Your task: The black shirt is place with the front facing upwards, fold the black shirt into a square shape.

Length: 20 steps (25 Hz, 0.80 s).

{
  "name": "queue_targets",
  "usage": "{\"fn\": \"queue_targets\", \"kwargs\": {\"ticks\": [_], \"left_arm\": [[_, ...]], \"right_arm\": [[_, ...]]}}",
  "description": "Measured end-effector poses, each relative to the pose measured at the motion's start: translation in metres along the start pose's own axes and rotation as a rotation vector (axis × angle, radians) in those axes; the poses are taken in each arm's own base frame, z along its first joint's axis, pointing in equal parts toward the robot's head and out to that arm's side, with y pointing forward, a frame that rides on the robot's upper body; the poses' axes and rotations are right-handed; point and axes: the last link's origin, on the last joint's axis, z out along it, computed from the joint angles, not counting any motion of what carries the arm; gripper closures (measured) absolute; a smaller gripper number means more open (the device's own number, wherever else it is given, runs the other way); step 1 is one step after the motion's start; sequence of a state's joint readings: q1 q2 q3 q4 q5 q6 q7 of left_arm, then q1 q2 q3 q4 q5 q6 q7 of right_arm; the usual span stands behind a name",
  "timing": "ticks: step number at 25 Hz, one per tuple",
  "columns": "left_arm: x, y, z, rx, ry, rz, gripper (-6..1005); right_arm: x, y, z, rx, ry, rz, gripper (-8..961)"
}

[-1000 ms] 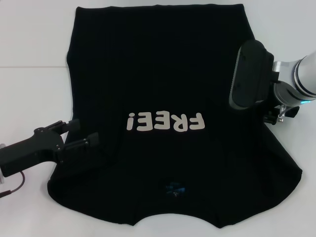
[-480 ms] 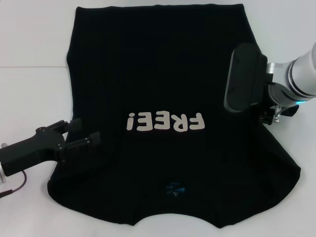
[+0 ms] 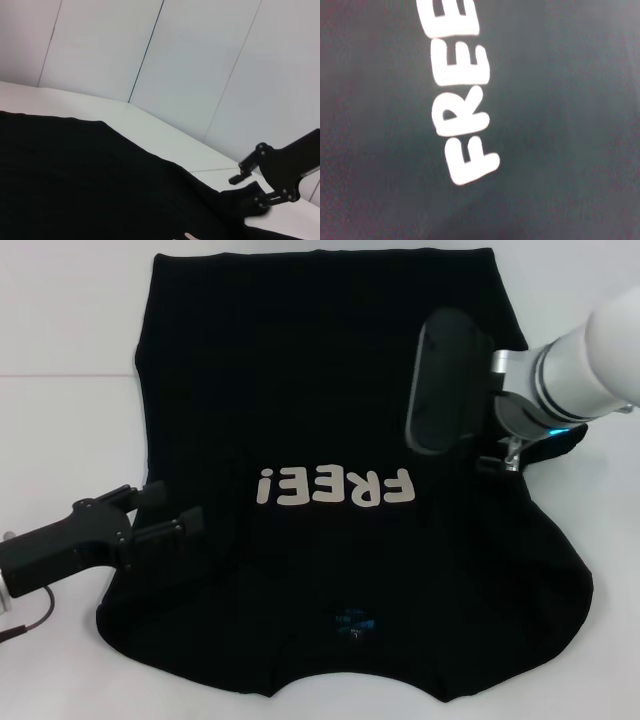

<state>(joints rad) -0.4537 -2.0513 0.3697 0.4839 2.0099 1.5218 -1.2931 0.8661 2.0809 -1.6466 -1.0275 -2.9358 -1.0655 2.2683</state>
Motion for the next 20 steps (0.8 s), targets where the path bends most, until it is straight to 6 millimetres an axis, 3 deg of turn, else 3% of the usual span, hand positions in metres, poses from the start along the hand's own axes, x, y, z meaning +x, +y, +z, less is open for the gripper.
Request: {"fn": "queue_targets", "kwargs": {"ticks": [7,11,14,20], "left_arm": [[0.001,-0.001,-0.001,0.002,-0.001,-0.007,174],[0.002,-0.001,-0.002,-0.001,0.0,-0.006,175],[0.003,-0.002,-0.002,-0.003,0.0,-0.004,177],[0.006,-0.003,-0.003,-0.009,-0.003,-0.025,179]], "right_arm": [[-0.02,0.013,0.011,0.008,-0.012,-0.051,472],[-0.015,0.008,0.011,0.016,-0.027,0.094,317],[0.006,-0.007,0.005,0.009,-0.033,0.328,203],[0.081,-0.029,-0.008,-0.092,0.036,0.89,205]]}}
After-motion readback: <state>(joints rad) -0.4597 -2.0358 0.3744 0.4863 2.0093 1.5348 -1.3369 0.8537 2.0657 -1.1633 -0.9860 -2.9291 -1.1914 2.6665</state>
